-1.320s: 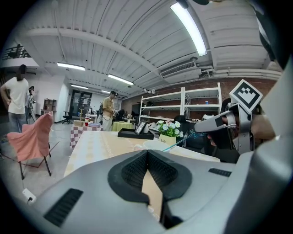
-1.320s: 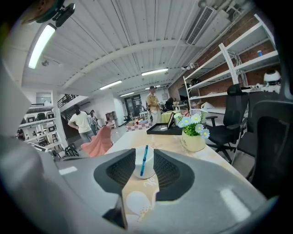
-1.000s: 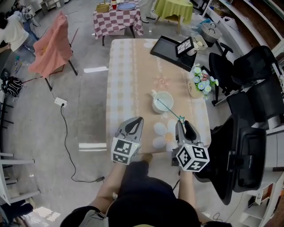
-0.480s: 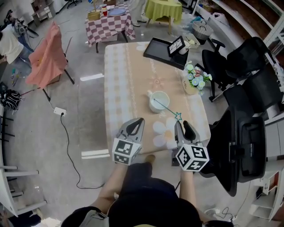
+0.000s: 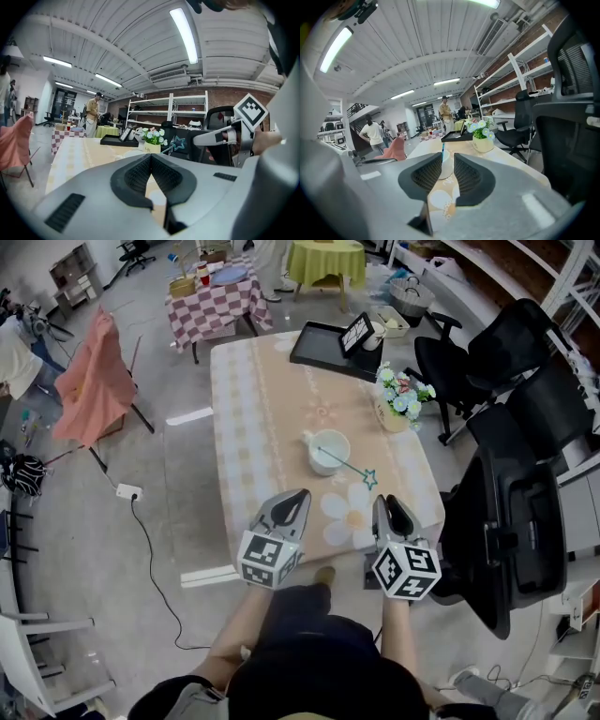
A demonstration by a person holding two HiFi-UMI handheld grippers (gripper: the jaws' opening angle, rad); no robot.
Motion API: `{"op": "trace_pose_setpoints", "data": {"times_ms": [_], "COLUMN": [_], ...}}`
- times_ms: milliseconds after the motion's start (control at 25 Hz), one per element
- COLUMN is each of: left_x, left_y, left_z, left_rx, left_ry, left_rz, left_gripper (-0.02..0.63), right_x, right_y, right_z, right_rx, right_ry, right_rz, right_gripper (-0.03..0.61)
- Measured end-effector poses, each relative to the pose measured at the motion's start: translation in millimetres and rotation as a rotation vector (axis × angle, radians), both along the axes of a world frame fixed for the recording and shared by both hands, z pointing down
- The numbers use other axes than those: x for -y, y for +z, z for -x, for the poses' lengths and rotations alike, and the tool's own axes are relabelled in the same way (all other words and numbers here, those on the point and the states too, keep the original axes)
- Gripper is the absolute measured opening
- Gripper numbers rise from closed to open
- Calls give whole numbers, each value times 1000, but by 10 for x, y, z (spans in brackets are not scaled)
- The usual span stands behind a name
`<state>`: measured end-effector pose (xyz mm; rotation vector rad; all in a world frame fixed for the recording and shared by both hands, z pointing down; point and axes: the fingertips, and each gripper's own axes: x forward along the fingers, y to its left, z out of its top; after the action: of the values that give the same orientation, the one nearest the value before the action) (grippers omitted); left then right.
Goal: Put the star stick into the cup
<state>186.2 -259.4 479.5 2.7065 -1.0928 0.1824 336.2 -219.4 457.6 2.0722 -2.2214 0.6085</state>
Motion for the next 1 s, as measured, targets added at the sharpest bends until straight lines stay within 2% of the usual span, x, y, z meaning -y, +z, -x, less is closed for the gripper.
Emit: {"op": "trace_pose_setpoints", "data": {"times_ms": [280, 560, 1000], "left_x": [-75, -65, -18], "left_y": [-90, -77, -79], "left_z": [-155, -173, -215], "left_rx": [-18, -5, 4], "left_ry": [52, 50, 36], "left_rz": [-5, -30, -58], "left_gripper": [11, 11, 12], "right_x": [-113, -275, -326], "right_y": [107, 136, 186], "right_z": [-188, -431, -423], "right_rx": [-11, -83, -104], "right_ry": [116, 205, 187], "right_rz": [-29, -102, -92], "right_gripper": [5, 5, 5]}}
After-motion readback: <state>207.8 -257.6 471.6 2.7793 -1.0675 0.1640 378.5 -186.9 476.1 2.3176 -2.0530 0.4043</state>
